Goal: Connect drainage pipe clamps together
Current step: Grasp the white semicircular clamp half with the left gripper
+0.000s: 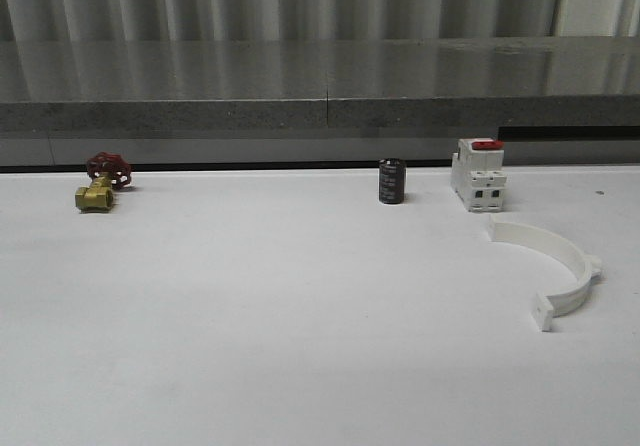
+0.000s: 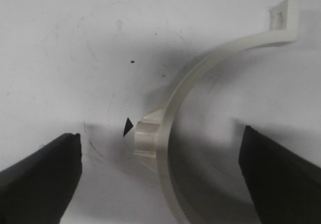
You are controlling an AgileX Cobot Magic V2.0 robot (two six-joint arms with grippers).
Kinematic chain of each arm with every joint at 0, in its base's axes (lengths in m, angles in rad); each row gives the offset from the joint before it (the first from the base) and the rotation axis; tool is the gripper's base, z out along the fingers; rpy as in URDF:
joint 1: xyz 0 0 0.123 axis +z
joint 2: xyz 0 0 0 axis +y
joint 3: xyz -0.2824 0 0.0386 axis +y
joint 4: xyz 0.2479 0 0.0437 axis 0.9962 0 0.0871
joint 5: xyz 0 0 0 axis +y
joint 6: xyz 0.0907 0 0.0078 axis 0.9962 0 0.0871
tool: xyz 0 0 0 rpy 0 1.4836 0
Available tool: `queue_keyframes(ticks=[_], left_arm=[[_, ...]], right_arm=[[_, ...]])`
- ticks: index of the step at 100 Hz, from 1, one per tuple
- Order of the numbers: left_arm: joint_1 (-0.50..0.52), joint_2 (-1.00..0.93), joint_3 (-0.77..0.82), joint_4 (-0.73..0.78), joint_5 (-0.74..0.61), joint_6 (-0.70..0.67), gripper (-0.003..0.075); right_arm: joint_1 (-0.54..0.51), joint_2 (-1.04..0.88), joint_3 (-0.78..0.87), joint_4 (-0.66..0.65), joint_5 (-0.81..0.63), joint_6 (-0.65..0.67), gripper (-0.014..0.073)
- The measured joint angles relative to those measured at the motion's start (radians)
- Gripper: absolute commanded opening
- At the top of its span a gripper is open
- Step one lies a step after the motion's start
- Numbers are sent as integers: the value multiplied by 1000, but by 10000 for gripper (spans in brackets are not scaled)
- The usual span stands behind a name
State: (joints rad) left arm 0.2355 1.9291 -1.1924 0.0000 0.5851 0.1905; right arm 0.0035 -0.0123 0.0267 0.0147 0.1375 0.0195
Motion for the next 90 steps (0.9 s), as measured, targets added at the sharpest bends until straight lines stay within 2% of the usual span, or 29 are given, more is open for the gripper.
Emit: queue_keyframes(ticks=[23, 30, 40, 52, 63, 90], left_arm=[[0, 21, -2, 0, -16, 1, 614], [0, 21, -2, 0, -25, 1, 564], [0, 21, -2, 0, -26, 2, 403], [0, 21, -2, 0, -29, 2, 137], [0, 21, -2, 0, -29, 2, -23], [0, -4, -2, -51, -6, 2, -21]], right_arm=[[0, 0, 0, 0, 0, 0, -67], [0, 0, 0, 0, 0, 0, -67], [0, 0, 0, 0, 0, 0, -67], [0, 0, 0, 0, 0, 0, -67], [0, 0, 0, 0, 0, 0, -67], [0, 0, 0, 0, 0, 0, -67]])
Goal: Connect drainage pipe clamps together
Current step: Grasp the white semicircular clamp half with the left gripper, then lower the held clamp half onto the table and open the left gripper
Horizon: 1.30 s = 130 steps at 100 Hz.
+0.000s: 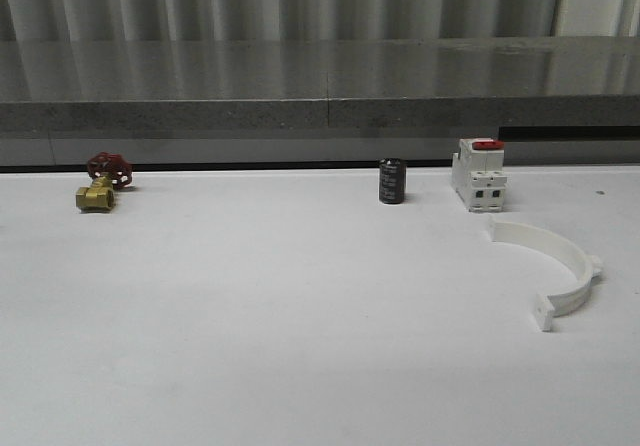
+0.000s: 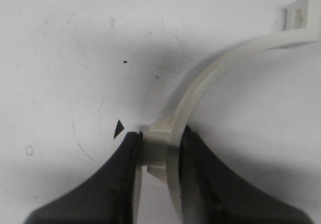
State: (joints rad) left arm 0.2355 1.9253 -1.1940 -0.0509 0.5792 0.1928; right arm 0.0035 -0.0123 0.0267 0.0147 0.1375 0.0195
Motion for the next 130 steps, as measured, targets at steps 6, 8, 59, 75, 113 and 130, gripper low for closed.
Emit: queue_keyframes(ticks=[6, 8, 59, 75, 113, 130], left_arm=[[-7, -30, 0, -14, 14, 0, -21], [-10, -45, 0, -16, 21, 0, -21], [-403, -323, 0, -80, 132, -234, -20], [-557, -275, 0, -33, 106, -370, -20], [-704, -60, -2, 31, 33, -557, -20], [-709, 9, -37, 31, 20, -575, -20]], right_arm=[[0, 0, 0, 0, 0, 0, -67], [0, 0, 0, 0, 0, 0, -67], [0, 0, 0, 0, 0, 0, -67], [0, 0, 0, 0, 0, 0, -67], [0, 0, 0, 0, 0, 0, -67], [0, 0, 0, 0, 0, 0, -67]])
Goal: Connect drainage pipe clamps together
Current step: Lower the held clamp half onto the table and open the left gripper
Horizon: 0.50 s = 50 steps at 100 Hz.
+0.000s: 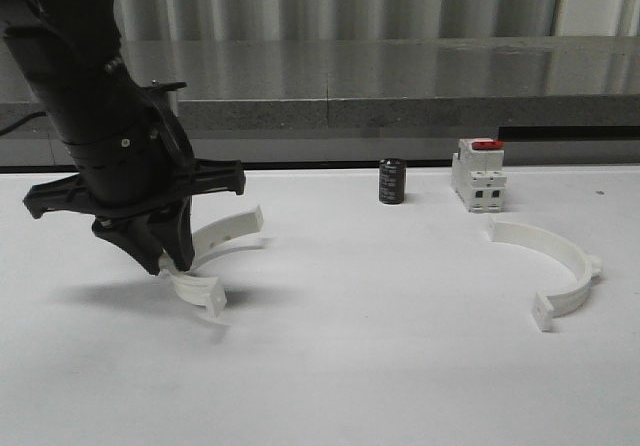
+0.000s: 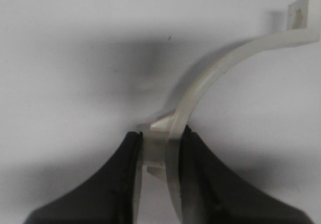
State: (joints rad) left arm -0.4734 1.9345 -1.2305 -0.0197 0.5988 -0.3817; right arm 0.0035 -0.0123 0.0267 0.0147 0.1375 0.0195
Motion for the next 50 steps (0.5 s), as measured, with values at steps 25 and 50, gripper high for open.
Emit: queue_keyframes(ticks=[25, 50], left_arm=[[0, 33, -34, 0, -23, -2, -20], [0, 38, -36, 0, -32, -2, -20]], right_arm=[[0, 0, 0, 0, 0, 0, -67], [0, 0, 0, 0, 0, 0, -67]])
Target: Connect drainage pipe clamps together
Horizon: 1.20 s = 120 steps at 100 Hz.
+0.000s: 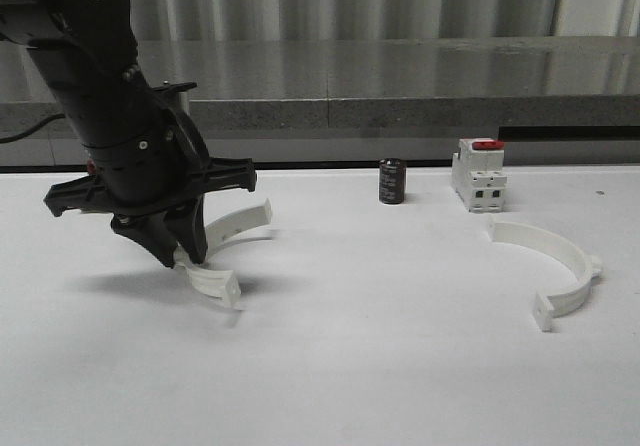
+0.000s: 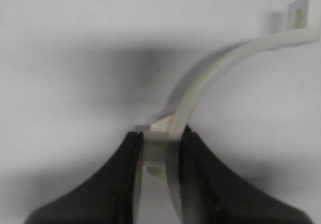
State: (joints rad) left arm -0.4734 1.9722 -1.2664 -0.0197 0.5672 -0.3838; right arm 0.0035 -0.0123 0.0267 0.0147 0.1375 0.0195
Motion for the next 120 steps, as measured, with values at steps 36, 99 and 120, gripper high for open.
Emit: queue_keyframes(ticks=[36, 99, 120], left_arm=[[0, 20, -11, 0, 8, -2, 61], [-4, -50, -6, 13, 34, 18, 668], [-4, -243, -6, 36, 42, 91, 668]], right_arm=[[0, 0, 0, 0, 0, 0, -67], [0, 0, 0, 0, 0, 0, -67], [0, 0, 0, 0, 0, 0, -67]])
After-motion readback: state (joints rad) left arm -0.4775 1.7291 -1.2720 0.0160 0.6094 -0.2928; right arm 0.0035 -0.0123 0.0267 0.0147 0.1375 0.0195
